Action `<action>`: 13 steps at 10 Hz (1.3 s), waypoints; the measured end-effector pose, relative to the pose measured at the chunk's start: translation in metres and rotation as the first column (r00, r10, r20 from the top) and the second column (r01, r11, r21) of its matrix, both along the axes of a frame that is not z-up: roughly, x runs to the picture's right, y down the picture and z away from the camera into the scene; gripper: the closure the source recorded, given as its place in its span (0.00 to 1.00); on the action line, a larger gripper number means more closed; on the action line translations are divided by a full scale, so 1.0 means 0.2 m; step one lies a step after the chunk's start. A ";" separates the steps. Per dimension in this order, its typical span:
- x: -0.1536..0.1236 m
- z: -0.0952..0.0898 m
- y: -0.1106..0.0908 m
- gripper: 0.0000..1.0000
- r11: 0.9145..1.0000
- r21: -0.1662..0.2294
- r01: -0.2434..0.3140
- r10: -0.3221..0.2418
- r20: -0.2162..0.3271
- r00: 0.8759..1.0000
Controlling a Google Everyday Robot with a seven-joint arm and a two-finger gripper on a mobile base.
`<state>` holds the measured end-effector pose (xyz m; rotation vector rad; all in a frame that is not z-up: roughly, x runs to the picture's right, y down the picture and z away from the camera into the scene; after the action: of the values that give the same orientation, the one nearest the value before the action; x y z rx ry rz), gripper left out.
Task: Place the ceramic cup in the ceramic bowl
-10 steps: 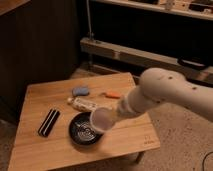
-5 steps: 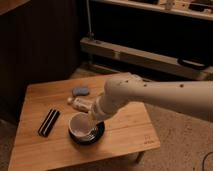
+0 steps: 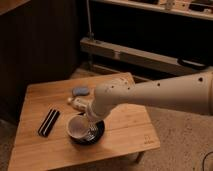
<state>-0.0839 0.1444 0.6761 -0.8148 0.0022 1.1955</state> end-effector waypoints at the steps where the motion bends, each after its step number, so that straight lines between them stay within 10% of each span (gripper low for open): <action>1: 0.02 0.03 -0.02 1.00 1.000 0.000 -0.002 0.002 -0.013 1.000; 5: 0.07 0.21 -0.09 0.99 0.999 -0.046 -0.020 0.017 -0.053 0.998; 13: 0.16 0.37 0.00 0.26 0.994 -0.111 0.008 -0.020 -0.107 0.994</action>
<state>-0.0528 0.1445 0.7501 -0.8442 0.1638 1.2336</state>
